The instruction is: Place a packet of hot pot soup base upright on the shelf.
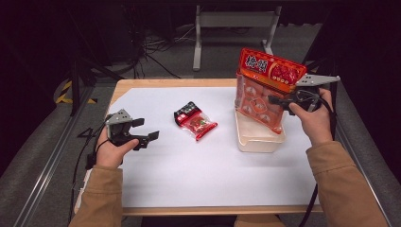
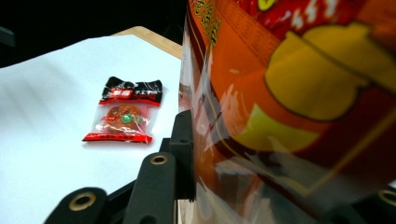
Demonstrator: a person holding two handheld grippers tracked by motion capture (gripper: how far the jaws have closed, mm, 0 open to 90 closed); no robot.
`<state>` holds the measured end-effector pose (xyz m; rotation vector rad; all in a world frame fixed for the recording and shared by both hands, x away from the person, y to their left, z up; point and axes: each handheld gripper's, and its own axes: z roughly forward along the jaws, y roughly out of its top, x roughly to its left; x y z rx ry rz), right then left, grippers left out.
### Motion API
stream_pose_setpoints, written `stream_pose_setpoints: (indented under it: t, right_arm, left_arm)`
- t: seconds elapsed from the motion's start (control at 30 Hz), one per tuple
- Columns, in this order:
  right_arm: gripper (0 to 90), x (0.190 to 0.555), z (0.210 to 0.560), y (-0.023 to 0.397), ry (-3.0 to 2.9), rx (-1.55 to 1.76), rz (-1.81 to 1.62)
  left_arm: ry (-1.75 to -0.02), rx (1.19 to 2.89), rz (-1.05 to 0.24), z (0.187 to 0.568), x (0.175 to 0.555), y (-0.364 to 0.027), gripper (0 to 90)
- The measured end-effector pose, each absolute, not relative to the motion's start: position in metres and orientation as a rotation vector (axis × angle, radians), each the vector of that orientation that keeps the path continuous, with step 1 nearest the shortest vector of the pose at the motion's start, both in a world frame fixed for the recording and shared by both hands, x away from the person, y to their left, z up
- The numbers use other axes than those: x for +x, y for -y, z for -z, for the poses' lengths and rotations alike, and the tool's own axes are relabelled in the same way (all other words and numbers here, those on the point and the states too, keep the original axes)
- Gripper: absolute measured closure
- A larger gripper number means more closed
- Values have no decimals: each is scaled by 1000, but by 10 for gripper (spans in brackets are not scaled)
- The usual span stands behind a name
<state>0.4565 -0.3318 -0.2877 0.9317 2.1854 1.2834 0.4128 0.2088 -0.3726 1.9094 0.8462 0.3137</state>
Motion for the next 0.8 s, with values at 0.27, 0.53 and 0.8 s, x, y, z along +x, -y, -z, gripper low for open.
stream_pose_setpoints:
  t: [0.27,0.53,0.8]
  right_arm:
    - [705,459,299,329,-2198,967,-1260]
    - [705,458,309,334,-2195,1002,-1276]
    - [705,460,331,330,-2229,1010,-1249]
  left_arm:
    - [-849,1909,-310,373,413,-209,162]
    - [-850,1917,-302,374,413,-206,161]
    - [-846,1920,-298,375,413,-206,161]
